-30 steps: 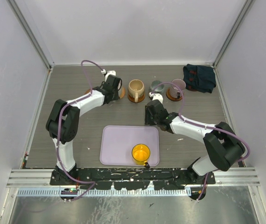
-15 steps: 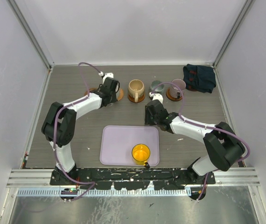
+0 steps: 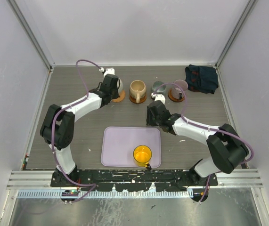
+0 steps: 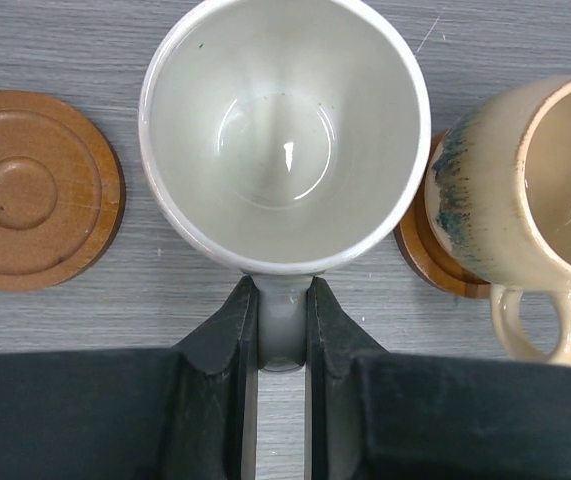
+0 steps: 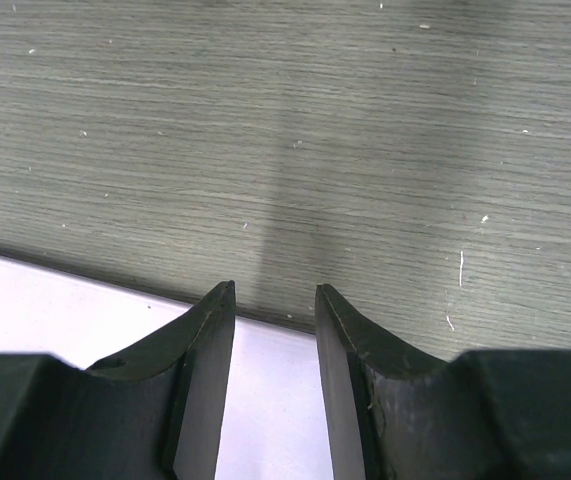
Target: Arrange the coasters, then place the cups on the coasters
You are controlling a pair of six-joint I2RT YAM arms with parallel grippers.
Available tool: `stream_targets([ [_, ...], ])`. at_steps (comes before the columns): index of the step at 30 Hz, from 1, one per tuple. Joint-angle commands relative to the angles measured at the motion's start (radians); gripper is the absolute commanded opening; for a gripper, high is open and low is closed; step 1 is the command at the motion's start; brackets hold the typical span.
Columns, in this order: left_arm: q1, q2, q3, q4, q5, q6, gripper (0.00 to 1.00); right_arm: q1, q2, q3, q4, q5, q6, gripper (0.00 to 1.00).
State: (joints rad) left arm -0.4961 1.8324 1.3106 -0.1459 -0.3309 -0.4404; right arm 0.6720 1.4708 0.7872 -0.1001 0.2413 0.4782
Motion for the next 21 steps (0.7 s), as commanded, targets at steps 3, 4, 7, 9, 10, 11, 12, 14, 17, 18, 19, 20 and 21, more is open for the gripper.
stream_targets([
  [3, 0.005, -0.04, 0.055, 0.133, -0.021, -0.03, 0.0, 0.003, -0.052, 0.003, 0.042, 0.012, 0.015, 0.43],
  [4, 0.005, -0.036, 0.055, 0.132, -0.023, -0.036, 0.0, 0.004, -0.051, 0.003, 0.042, 0.011, 0.015, 0.43],
  [7, 0.005, -0.027, 0.063, 0.118, -0.023, -0.055, 0.0, 0.004, -0.048, 0.003, 0.043, 0.009, 0.017, 0.43],
  [9, 0.004, -0.017, 0.074, 0.094, -0.027, -0.069, 0.0, 0.005, -0.047, 0.003, 0.044, 0.009, 0.017, 0.43],
  [10, 0.005, -0.015, 0.079, 0.08, -0.027, -0.073, 0.0, 0.003, -0.047, 0.003, 0.044, 0.009, 0.017, 0.43],
  [11, 0.005, -0.011, 0.086, 0.051, -0.029, -0.077, 0.0, 0.004, -0.047, 0.003, 0.044, 0.009, 0.017, 0.43],
  [12, 0.005, -0.008, 0.093, 0.036, -0.03, -0.078, 0.0, 0.004, -0.047, 0.003, 0.044, 0.009, 0.016, 0.43],
  [14, 0.005, -0.004, 0.104, 0.003, -0.027, -0.077, 0.0, 0.004, -0.046, 0.001, 0.046, 0.009, 0.016, 0.43],
  [17, 0.005, 0.013, 0.135, -0.058, -0.023, -0.071, 0.0, 0.004, -0.043, 0.001, 0.047, 0.005, 0.016, 0.43],
  [18, 0.005, 0.015, 0.137, -0.065, -0.022, -0.07, 0.0, 0.004, -0.043, 0.001, 0.051, 0.004, 0.017, 0.43],
  [19, 0.005, 0.015, 0.133, -0.059, -0.02, -0.067, 0.0, 0.004, -0.043, 0.0, 0.054, 0.002, 0.017, 0.43],
  [20, 0.005, 0.015, 0.13, -0.053, -0.018, -0.066, 0.0, 0.004, -0.041, 0.0, 0.055, 0.001, 0.017, 0.43],
  [21, 0.005, 0.017, 0.132, -0.057, -0.016, -0.066, 0.0, 0.004, -0.041, 0.0, 0.056, 0.001, 0.018, 0.43],
])
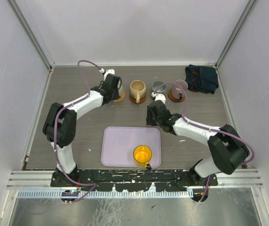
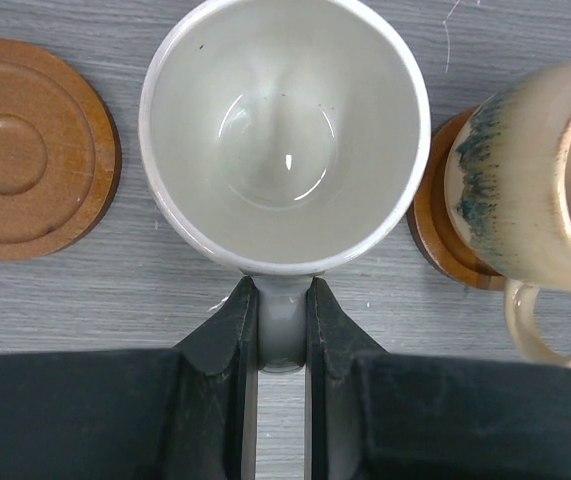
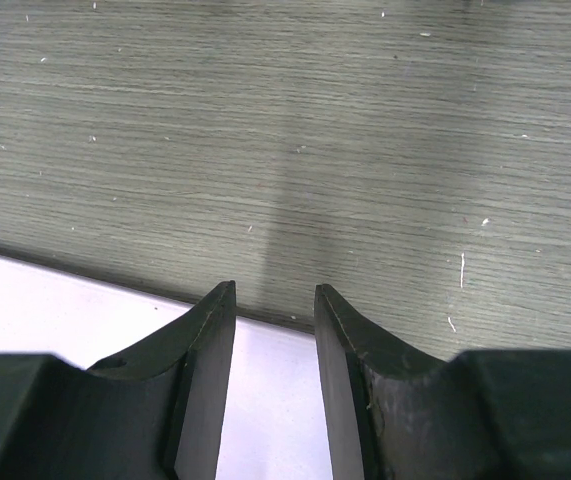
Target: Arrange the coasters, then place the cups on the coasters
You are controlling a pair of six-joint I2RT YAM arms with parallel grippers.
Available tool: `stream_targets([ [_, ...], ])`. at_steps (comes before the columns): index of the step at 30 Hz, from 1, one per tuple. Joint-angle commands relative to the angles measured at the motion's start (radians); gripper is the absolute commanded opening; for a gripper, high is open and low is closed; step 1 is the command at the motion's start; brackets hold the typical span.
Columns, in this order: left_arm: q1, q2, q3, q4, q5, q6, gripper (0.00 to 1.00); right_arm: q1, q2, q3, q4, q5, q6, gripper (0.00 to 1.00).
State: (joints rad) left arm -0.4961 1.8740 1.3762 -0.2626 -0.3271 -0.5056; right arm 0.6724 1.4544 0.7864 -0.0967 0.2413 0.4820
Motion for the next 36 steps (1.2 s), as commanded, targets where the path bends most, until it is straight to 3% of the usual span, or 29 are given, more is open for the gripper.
stream_targets([
  [1, 0.005, -0.018, 0.072, 0.054, -0.016, 0.001, 0.0, 0.004, -0.025, 0.001, 0.053, 0.0, 0.015, 0.43],
  [36, 0.004, 0.04, 0.135, 0.042, 0.0, 0.075, 0.0, 0.004, -0.012, -0.004, 0.059, -0.006, 0.02, 0.43],
])
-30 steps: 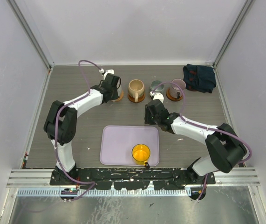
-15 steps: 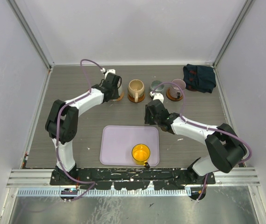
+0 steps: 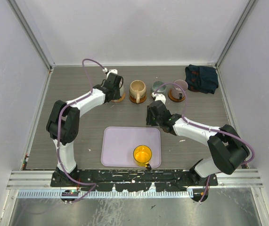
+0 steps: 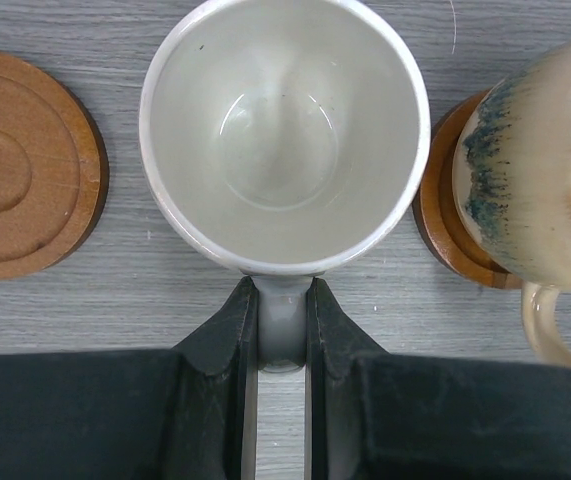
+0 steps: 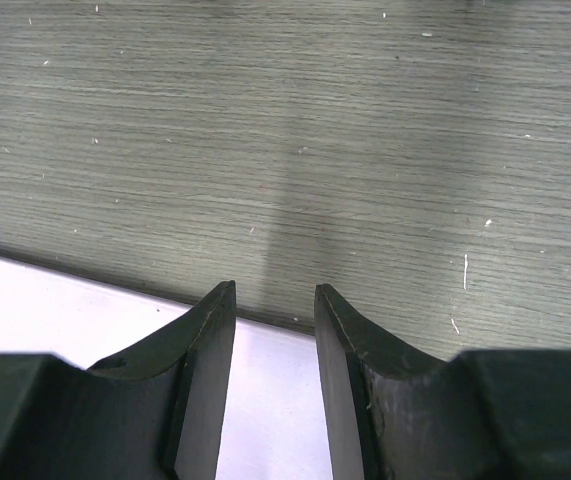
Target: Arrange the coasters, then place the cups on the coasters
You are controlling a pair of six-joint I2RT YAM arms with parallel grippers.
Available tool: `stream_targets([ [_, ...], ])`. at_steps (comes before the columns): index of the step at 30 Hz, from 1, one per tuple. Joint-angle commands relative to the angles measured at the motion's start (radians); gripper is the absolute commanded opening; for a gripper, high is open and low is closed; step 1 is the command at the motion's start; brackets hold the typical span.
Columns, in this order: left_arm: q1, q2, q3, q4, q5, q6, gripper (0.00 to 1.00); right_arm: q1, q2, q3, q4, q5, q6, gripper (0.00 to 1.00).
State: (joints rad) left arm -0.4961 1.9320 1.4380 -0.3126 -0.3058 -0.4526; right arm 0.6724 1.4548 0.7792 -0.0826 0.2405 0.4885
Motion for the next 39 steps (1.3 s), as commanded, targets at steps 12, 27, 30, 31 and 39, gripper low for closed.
stream_targets([
  [12, 0.005, -0.005, 0.081, 0.089, -0.018, 0.031, 0.0, 0.005, -0.004, 0.005, 0.043, -0.008, 0.015, 0.43],
  [27, 0.007, -0.01, 0.069, 0.07, -0.017, 0.03, 0.0, 0.008, 0.004, 0.014, 0.041, -0.013, 0.015, 0.43],
  [30, 0.007, -0.013, 0.063, 0.071, -0.021, 0.029, 0.0, 0.01, 0.004, 0.014, 0.04, -0.012, 0.015, 0.43],
  [31, 0.007, -0.014, 0.061, 0.071, -0.023, 0.029, 0.0, 0.01, 0.005, 0.012, 0.039, -0.011, 0.016, 0.43],
  [39, 0.007, -0.022, 0.032, 0.074, -0.023, 0.02, 0.0, 0.011, 0.007, 0.011, 0.037, -0.011, 0.019, 0.43],
])
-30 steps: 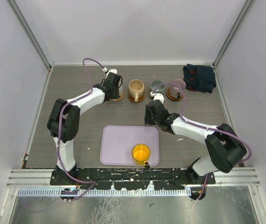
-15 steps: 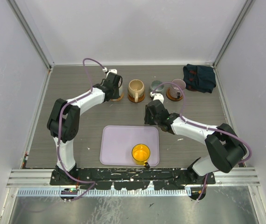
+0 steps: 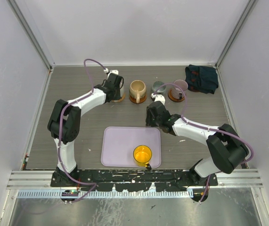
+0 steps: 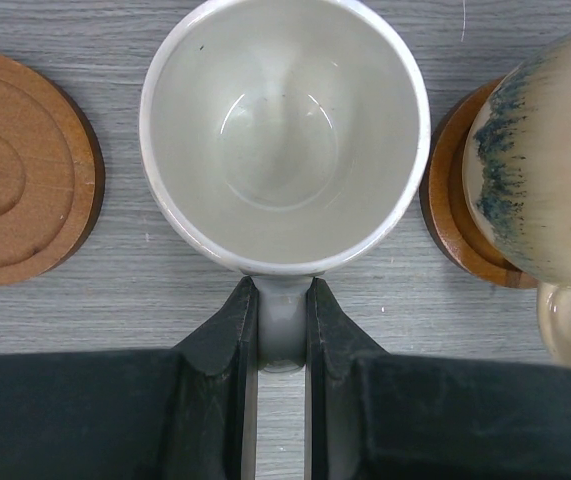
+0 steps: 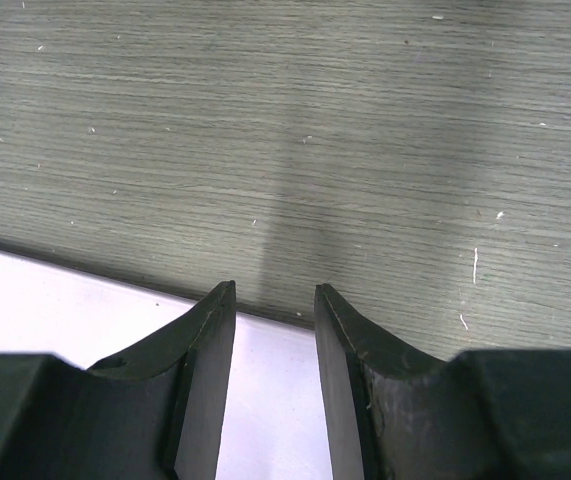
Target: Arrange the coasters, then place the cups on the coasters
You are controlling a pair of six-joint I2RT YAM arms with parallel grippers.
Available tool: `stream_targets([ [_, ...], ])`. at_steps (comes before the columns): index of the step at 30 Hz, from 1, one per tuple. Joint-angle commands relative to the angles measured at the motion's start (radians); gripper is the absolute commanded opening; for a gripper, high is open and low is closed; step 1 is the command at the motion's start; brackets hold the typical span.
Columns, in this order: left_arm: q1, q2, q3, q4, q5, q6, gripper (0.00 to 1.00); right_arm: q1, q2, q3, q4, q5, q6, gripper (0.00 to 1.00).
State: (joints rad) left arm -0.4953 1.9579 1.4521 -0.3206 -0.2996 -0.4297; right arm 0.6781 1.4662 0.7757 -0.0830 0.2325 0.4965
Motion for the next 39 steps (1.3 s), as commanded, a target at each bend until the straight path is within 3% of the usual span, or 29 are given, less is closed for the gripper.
stream_targets([
  [1, 0.006, -0.049, 0.014, 0.083, -0.029, -0.005, 0.0, 0.005, -0.004, 0.015, 0.04, -0.003, 0.01, 0.43],
  [7, 0.005, -0.06, -0.007, 0.086, -0.034, -0.012, 0.3, 0.009, -0.003, 0.015, 0.038, -0.001, 0.012, 0.43],
  [9, 0.006, -0.068, -0.015, 0.085, -0.037, -0.014, 0.45, 0.009, -0.003, 0.014, 0.038, -0.001, 0.012, 0.43],
  [11, 0.006, -0.072, -0.019, 0.081, -0.042, -0.015, 0.52, 0.012, -0.001, 0.014, 0.037, -0.001, 0.013, 0.43],
  [20, 0.006, -0.116, -0.063, 0.082, -0.045, -0.032, 0.55, 0.023, 0.0, 0.02, 0.036, 0.003, 0.015, 0.43],
  [28, 0.0, -0.268, -0.152, 0.096, -0.035, -0.017, 0.7, 0.036, -0.043, 0.021, -0.007, 0.025, 0.013, 0.43],
  [39, -0.103, -0.574, -0.402, 0.019, -0.034, 0.043, 0.72, 0.162, -0.292, -0.037, -0.301, 0.153, 0.059, 0.38],
])
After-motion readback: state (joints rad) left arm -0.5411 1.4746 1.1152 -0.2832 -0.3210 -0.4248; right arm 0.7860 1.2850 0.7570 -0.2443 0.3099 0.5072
